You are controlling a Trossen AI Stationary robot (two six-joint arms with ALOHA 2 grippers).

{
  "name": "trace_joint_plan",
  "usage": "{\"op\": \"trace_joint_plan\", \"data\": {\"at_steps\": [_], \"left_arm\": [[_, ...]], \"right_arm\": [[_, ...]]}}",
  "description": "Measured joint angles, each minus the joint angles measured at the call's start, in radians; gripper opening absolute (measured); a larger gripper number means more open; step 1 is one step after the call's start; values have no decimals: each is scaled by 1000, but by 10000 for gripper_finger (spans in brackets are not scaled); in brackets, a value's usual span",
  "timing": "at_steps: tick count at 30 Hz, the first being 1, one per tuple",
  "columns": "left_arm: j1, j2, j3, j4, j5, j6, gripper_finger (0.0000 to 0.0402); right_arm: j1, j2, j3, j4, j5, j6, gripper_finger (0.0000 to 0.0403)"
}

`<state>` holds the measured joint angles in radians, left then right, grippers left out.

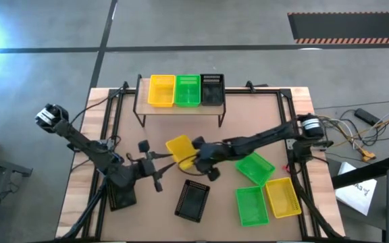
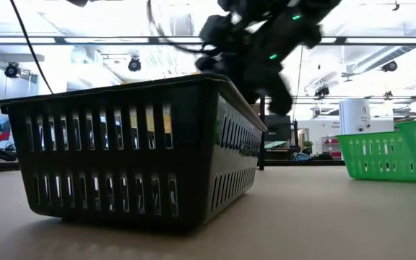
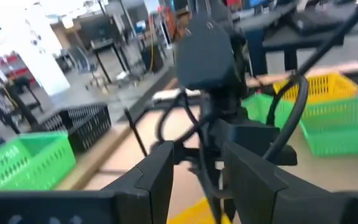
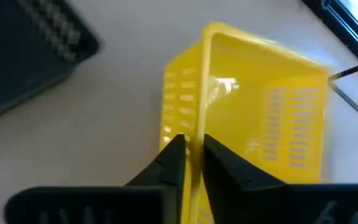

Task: Stack baskets on shelf by color
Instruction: Stack the top yellow basket on the other yellow basket on the shelf

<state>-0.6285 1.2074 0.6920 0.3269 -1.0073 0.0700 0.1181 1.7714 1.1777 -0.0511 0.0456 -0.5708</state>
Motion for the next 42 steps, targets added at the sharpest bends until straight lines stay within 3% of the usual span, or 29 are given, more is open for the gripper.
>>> {"op": "trace_joint_plan", "data": {"at_steps": [4, 7, 14, 19, 22, 25, 29, 32, 35, 38, 42], "left_arm": [[0, 1, -16, -40, 0, -64, 125], [0, 2, -28, -40, 0, -93, 125], [21, 29, -44, 25, 1, -116, 125], [107, 146, 12, 71, 7, -103, 125], [152, 221, 96, -79, 9, -74, 125], [187, 271, 218, -312, 30, -174, 125], [254, 316, 397, -634, 258, -373, 134], [319, 349, 462, -691, 515, -462, 160], [366, 399, 474, -695, 706, -562, 194], [389, 451, 470, -719, 759, -635, 221], [398, 515, 470, -720, 697, -668, 231]], "right_arm": [[-25, 37, 65, 4, -9, -3, 98], [-44, -1, 38, -14, -26, 48, 127], [-17, -292, -286, 0, -8, 309, 132], [89, -543, -515, 25, 176, 481, 123], [146, -673, -612, 34, 308, 532, 123], [180, -779, -691, 41, 390, 594, 122], [185, -870, -785, 90, 426, 650, 121], [185, -896, -857, 203, 430, 642, 122], [185, -897, -925, 347, 428, 613, 121], [185, -886, -973, 465, 427, 596, 118], [185, -879, -997, 498, 427, 587, 119]]}}
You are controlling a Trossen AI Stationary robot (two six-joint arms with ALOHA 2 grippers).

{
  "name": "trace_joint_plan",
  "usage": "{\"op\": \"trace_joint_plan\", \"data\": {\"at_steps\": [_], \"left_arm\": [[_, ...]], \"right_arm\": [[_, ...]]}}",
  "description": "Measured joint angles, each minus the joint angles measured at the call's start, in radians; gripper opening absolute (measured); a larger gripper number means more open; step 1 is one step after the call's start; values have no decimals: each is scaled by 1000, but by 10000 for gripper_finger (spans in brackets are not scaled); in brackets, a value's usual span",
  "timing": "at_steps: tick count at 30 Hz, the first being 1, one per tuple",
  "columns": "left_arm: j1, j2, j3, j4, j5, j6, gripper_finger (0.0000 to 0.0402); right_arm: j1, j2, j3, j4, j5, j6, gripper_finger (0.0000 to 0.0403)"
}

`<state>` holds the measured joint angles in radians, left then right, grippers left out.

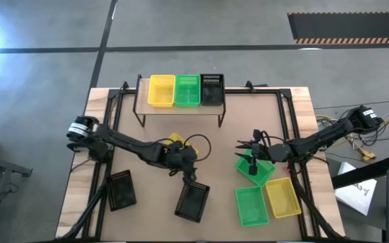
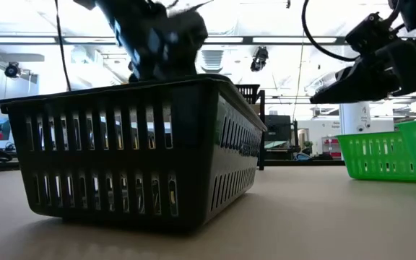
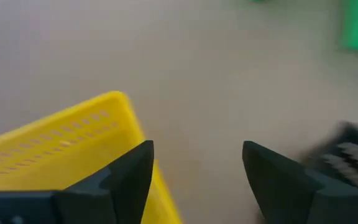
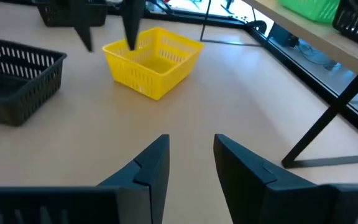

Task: Stack baskets on shelf by color
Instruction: Stack the top yellow basket on the other yellow basket on the shelf

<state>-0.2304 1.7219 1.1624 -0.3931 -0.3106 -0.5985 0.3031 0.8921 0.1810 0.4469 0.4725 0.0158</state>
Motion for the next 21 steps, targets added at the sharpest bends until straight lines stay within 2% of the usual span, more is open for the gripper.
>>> {"op": "trace_joint_plan", "data": {"at_steps": [3, 10, 14, 18, 21], "left_arm": [[1, 37, 2, -25, -80, -47, 225], [2, 79, 1, -96, -109, -127, 172], [2, 82, 1, -126, -94, -109, 123], [1, 76, 4, -126, -54, -31, 52], [1, 52, 24, -150, 6, 27, 9]], "right_arm": [[0, 1, -1, 0, 0, -2, 120], [0, 6, 4, 1, 0, -28, 116], [0, 9, 5, 1, 0, -34, 118], [0, 10, 8, -8, 0, -56, 114], [18, -22, 50, -83, 0, -79, 108]]}}
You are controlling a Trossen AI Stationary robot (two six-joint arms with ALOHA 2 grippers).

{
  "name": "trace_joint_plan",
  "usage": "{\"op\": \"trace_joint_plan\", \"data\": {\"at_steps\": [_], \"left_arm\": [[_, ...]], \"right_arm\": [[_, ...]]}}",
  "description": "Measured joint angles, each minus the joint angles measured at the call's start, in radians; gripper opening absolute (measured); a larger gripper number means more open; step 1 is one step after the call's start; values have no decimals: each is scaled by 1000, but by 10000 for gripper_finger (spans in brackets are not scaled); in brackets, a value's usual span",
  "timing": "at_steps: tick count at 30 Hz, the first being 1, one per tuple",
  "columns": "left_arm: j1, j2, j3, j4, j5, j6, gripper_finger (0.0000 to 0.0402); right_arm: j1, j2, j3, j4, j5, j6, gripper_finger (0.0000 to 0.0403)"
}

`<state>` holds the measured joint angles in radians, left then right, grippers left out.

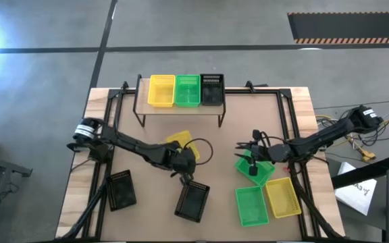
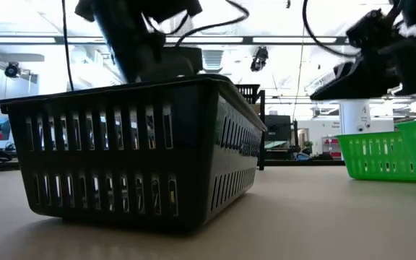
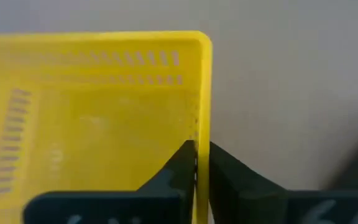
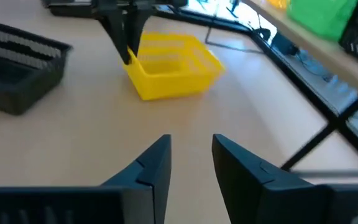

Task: Stack baskets on shelf by color
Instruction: Stack the top yellow basket on the other yellow basket on the shelf

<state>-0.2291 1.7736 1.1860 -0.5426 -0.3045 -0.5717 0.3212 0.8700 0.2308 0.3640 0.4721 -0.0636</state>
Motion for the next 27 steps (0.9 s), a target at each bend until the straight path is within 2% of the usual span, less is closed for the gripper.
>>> {"op": "trace_joint_plan", "data": {"at_steps": [5, 7, 12, 17, 20, 23, 27], "left_arm": [[-35, -97, 52, -125, 45, 60, 2], [-58, -149, 81, -190, 44, 103, 2], [-133, -292, 115, -210, 17, 307, 1], [-151, -441, 130, -209, -166, 446, 0], [-85, -525, 130, -209, -227, 559, 0], [35, -594, 129, -210, -222, 674, 0], [260, -650, 124, -215, -99, 864, 0]], "right_arm": [[37, -79, 151, -355, 0, 29, 94], [50, -93, 193, -436, 1, 58, 87], [66, -93, 178, -426, 0, 53, 69], [65, -57, 90, -273, 2, 47, 56], [65, -39, 48, -152, 1, 5, 52], [65, -34, 27, -82, 1, -36, 52], [65, -37, 26, -74, 1, -43, 52]]}}
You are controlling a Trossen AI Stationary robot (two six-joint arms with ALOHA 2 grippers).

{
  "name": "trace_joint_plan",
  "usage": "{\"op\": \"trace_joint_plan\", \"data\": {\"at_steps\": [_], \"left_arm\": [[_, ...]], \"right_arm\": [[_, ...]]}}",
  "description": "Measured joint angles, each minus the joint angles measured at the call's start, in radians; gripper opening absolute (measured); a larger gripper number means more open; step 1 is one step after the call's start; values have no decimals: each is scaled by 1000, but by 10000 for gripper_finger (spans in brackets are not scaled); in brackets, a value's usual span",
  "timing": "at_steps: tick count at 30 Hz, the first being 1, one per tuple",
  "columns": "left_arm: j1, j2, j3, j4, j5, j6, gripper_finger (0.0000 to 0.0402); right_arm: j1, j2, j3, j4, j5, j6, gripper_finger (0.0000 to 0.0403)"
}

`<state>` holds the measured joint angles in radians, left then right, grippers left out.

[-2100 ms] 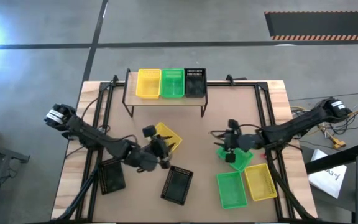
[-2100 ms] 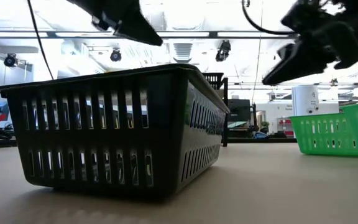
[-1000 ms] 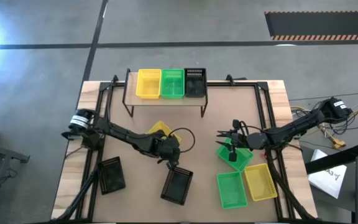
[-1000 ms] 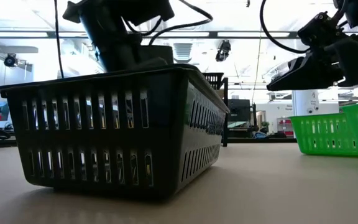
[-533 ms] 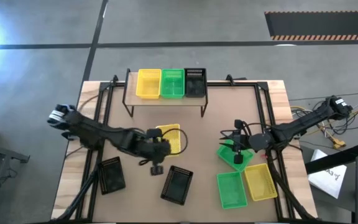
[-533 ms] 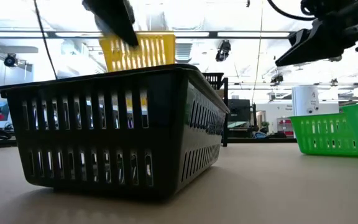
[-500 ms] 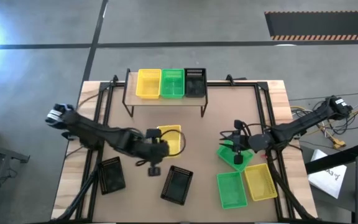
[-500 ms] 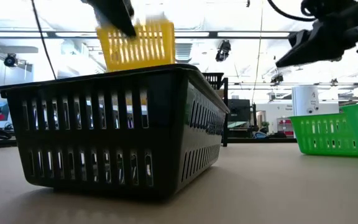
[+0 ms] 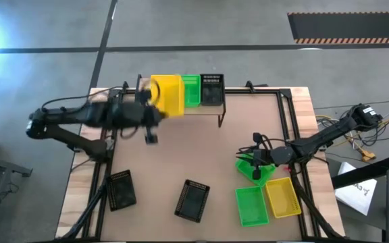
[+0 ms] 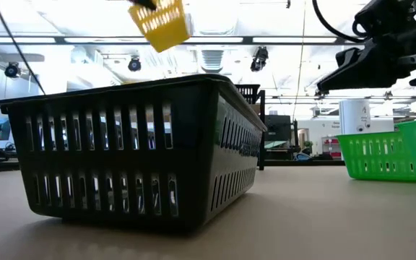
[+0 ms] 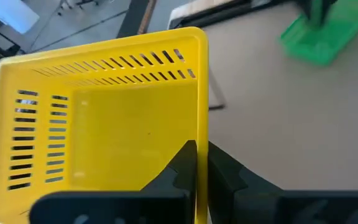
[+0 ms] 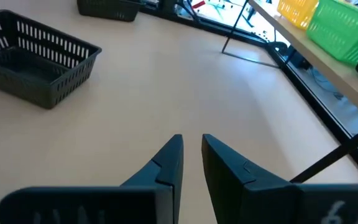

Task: Stack baskets on shelf by color
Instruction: Stack the top yellow basket on the other yellow basket on the shelf

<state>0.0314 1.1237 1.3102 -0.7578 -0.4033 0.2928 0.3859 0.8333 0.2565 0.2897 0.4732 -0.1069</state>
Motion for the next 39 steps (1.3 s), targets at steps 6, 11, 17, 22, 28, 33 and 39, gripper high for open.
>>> {"op": "trace_joint_plan", "data": {"at_steps": [6, 11, 17, 22, 28, 33, 39], "left_arm": [[337, 18, -2, -19, 212, 139, 0], [444, 60, -2, -68, 268, 164, 0], [446, 98, -2, -100, 272, 165, 0], [446, 135, -2, -99, 178, 166, 0], [446, 148, -2, -100, 141, 167, 5], [446, 141, -1, -118, 143, 168, 47], [446, 121, 0, -118, 144, 169, 102]], "right_arm": [[0, 1, 4, 2, 0, 1, 53], [0, 1, 4, 8, 0, 20, 54], [0, 2, 4, 8, 0, 29, 54], [0, 2, 4, 8, 0, 44, 54], [0, 2, 4, 7, 0, 37, 54], [0, 2, 4, 7, 0, 36, 54], [0, 2, 4, 7, 0, 36, 54]]}}
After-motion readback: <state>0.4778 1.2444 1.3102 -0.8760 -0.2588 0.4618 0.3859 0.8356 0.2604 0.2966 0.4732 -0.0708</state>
